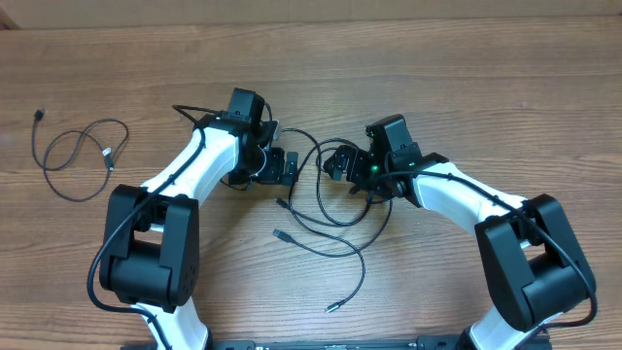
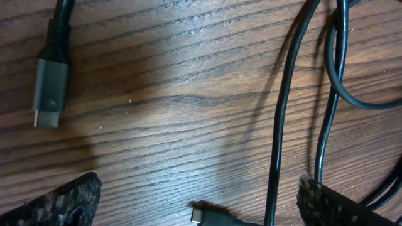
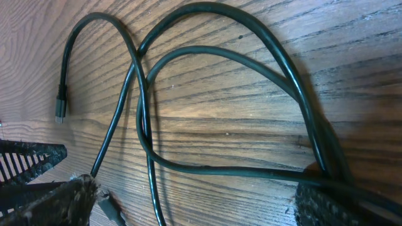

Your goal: Untangle cables

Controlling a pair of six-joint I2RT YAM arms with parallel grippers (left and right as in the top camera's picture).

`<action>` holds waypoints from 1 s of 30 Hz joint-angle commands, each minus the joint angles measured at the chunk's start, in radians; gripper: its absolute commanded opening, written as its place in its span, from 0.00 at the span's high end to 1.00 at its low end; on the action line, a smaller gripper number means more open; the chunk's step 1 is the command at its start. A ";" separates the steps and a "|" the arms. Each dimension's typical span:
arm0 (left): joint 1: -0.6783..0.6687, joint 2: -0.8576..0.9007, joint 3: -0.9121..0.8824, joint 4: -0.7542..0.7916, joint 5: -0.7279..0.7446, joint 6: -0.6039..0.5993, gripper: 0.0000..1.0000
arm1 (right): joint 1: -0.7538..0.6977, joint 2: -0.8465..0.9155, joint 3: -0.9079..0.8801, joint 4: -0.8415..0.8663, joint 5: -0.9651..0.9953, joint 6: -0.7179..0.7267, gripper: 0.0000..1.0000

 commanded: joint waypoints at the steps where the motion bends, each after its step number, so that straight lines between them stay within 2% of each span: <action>1: 0.003 0.010 -0.004 0.003 -0.010 -0.002 0.01 | -0.003 0.025 -0.019 -0.008 0.034 0.000 0.00; 27: 0.003 0.010 -0.004 0.003 -0.010 -0.003 0.01 | -0.003 0.025 -0.019 0.014 0.034 0.000 0.00; 30: 0.003 0.010 -0.004 0.003 -0.010 -0.003 0.00 | -0.006 0.025 -0.010 0.016 -0.013 -0.002 0.00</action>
